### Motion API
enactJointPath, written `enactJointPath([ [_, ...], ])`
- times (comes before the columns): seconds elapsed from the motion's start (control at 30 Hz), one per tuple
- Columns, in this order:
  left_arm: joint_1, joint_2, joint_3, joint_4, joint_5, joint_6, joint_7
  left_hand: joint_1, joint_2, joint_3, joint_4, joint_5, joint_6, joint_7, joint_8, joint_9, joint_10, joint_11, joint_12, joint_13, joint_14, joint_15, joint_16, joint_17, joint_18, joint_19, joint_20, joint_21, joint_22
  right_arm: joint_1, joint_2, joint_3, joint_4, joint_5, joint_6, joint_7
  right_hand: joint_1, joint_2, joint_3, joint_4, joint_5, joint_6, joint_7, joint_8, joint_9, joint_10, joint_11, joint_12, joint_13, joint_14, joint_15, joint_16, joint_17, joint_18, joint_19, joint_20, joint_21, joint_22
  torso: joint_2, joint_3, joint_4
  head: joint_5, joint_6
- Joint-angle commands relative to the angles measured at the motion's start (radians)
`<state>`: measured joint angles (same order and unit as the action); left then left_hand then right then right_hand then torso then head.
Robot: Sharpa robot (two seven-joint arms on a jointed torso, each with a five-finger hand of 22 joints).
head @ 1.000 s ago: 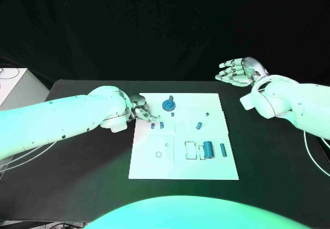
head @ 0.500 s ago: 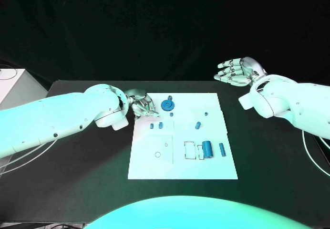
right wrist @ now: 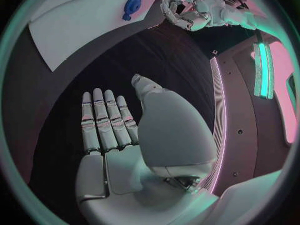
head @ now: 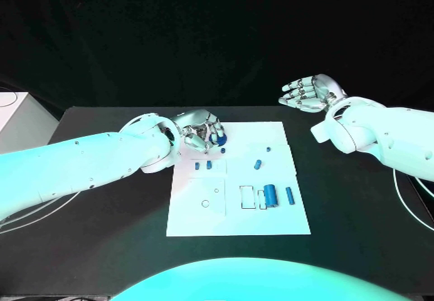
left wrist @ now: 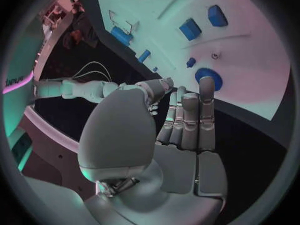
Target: Assemble the parts on the task board
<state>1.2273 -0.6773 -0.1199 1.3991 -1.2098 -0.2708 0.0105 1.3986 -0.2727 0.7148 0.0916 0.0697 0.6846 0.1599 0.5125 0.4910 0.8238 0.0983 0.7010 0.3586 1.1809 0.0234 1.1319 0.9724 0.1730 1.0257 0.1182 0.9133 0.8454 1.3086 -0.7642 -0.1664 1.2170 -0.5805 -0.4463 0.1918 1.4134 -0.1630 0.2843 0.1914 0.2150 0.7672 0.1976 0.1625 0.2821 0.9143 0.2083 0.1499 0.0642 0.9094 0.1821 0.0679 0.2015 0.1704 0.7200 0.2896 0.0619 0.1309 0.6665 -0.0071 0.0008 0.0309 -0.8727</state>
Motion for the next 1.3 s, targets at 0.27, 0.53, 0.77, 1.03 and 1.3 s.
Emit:
enactJointPath([
  [0.27, -0.005, 0.085, -0.030, -0.102, -0.313, -0.015, 0.070, -0.030, -0.013, -0.006, -0.037, -0.005, 0.031, -0.018, -0.041, -0.054, -0.032, 0.004, -0.041, -0.056, 0.032, 0.009, 0.067, 0.025, -0.020, 0.063, 0.010, 0.109, 0.117, -0.001, 0.003, 0.000, 0.000, -0.001, 0.018, 0.015, -0.001, 0.006, 0.001, -0.003, 0.002, 0.006, 0.064, 0.003, -0.001, 0.008, 0.003, -0.005, -0.001, 0.008, 0.002, 0.004, -0.003, 0.002, 0.007, 0.000, 0.005, -0.002, 0.002, 0.0014, -0.0026, -0.002, 0.000],
  [0.53, -0.005, 0.123, -0.038, -0.146, -0.369, 0.011, 0.045, -0.041, -0.012, -0.009, -0.054, -0.005, 0.043, -0.030, -0.062, -0.077, -0.035, 0.000, -0.047, -0.078, 0.082, 0.001, 0.133, 0.069, -0.042, 0.147, 0.006, 0.215, 0.226, -0.001, 0.003, 0.000, 0.002, -0.001, 0.017, 0.015, -0.001, 0.006, 0.001, -0.004, 0.002, 0.006, 0.066, 0.002, -0.002, 0.007, 0.004, -0.007, -0.001, 0.008, 0.003, 0.004, -0.004, 0.002, 0.007, 0.000, 0.004, -0.003, 0.004, 0.0003, -0.0033, -0.005, 0.000],
  [0.77, -0.005, 0.142, -0.039, -0.168, -0.398, 0.055, 0.032, -0.047, -0.013, -0.012, -0.063, -0.006, 0.046, -0.032, -0.082, -0.092, -0.056, 0.000, -0.061, -0.094, 0.081, -0.009, 0.137, 0.048, -0.046, 0.164, -0.002, 0.240, 0.252, -0.001, 0.003, 0.000, 0.003, -0.001, 0.016, 0.015, -0.002, 0.005, 0.001, -0.004, 0.002, 0.006, 0.067, 0.001, -0.002, 0.007, 0.005, -0.008, -0.001, 0.008, 0.003, 0.003, -0.004, 0.002, 0.006, 0.000, 0.004, -0.004, 0.002, 0.0007, -0.0017, -0.009, 0.000],
  [1.03, -0.006, 0.166, -0.043, -0.191, -0.415, 0.077, 0.032, -0.051, -0.008, -0.010, -0.068, -0.006, 0.071, -0.042, -0.090, -0.101, -0.067, -0.009, -0.073, -0.108, 0.082, -0.021, 0.140, 0.033, -0.049, 0.173, -0.010, 0.254, 0.268, -0.001, 0.004, 0.000, 0.005, -0.001, 0.017, 0.014, -0.002, 0.005, 0.001, -0.004, 0.002, 0.005, 0.068, 0.000, -0.003, 0.006, 0.006, -0.009, -0.001, 0.008, 0.003, 0.003, -0.005, 0.002, 0.006, 0.000, 0.004, -0.005, 0.004, -0.0006, -0.0024, -0.010, 0.000],
  [1.3, -0.007, 0.183, -0.045, -0.209, -0.416, 0.097, 0.039, -0.058, -0.005, 0.001, -0.069, -0.006, 0.100, -0.042, -0.106, -0.111, -0.053, -0.015, -0.102, -0.134, 0.088, -0.028, 0.145, 0.020, -0.051, 0.175, -0.016, 0.260, 0.275, -0.001, 0.005, 0.000, 0.006, -0.001, 0.017, 0.014, -0.002, 0.005, 0.001, -0.004, 0.002, 0.005, 0.068, 0.000, -0.003, 0.006, 0.006, -0.009, -0.001, 0.008, 0.003, 0.003, -0.005, 0.002, 0.006, 0.000, 0.004, -0.005, 0.003, 0.0005, -0.0022, -0.012, 0.000],
])
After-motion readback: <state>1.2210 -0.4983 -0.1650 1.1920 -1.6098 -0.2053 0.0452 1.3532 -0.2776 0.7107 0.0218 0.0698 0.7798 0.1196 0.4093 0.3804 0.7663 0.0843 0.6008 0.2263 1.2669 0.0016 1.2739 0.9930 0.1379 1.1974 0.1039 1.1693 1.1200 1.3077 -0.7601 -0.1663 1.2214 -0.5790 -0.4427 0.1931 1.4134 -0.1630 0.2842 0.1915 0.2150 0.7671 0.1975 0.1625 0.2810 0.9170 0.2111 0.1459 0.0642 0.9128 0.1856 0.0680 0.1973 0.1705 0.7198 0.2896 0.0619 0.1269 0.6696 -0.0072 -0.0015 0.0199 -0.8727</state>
